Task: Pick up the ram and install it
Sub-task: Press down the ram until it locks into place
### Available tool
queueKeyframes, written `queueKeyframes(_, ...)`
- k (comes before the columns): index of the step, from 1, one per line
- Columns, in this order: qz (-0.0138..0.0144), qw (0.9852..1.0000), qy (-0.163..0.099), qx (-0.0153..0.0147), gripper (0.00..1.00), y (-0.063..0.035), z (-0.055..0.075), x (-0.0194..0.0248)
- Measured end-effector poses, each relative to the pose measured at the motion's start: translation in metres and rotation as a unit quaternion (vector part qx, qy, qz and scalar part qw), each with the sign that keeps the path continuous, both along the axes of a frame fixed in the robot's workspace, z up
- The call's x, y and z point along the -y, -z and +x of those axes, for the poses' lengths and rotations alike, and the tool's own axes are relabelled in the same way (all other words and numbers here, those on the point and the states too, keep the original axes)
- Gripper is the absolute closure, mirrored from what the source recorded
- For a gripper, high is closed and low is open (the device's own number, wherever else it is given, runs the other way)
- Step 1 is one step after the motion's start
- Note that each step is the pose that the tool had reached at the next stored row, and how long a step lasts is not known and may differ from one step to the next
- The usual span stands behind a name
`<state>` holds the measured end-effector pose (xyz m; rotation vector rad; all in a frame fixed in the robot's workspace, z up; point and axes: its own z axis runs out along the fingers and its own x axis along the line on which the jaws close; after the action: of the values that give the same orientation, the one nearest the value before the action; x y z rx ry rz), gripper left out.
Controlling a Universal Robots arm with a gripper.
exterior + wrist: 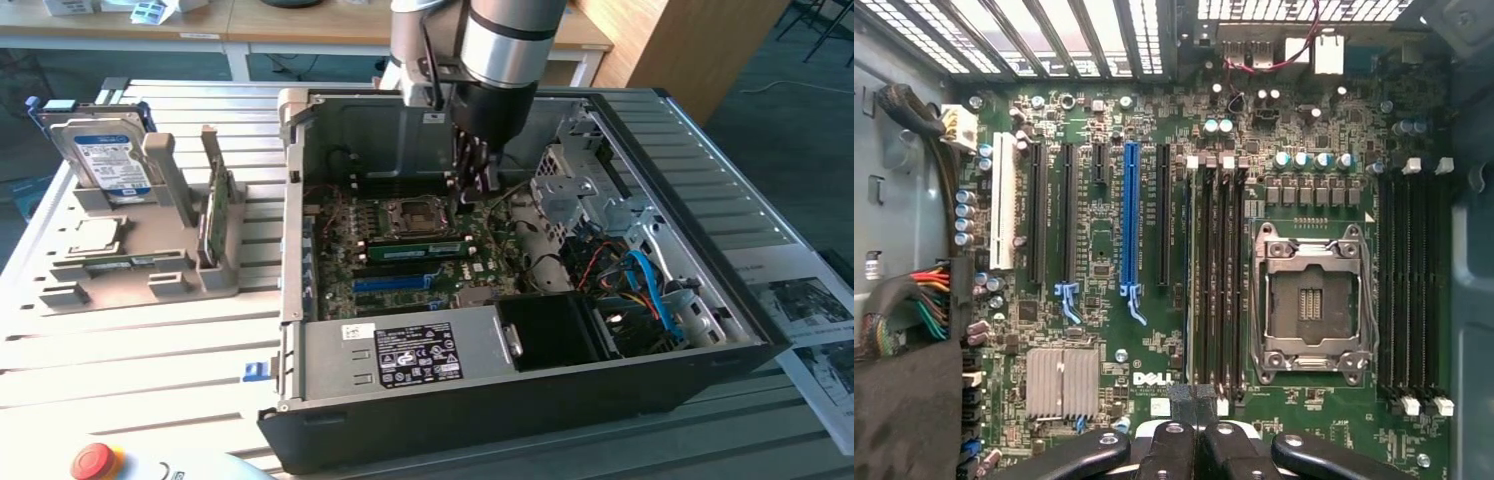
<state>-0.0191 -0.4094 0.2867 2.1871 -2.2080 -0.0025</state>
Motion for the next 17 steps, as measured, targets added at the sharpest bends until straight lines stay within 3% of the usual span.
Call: queueKeyframes(17, 0.0001, 1.0000, 0.000, 0.0000, 0.90, 0.0204, 0.000, 0.0000)
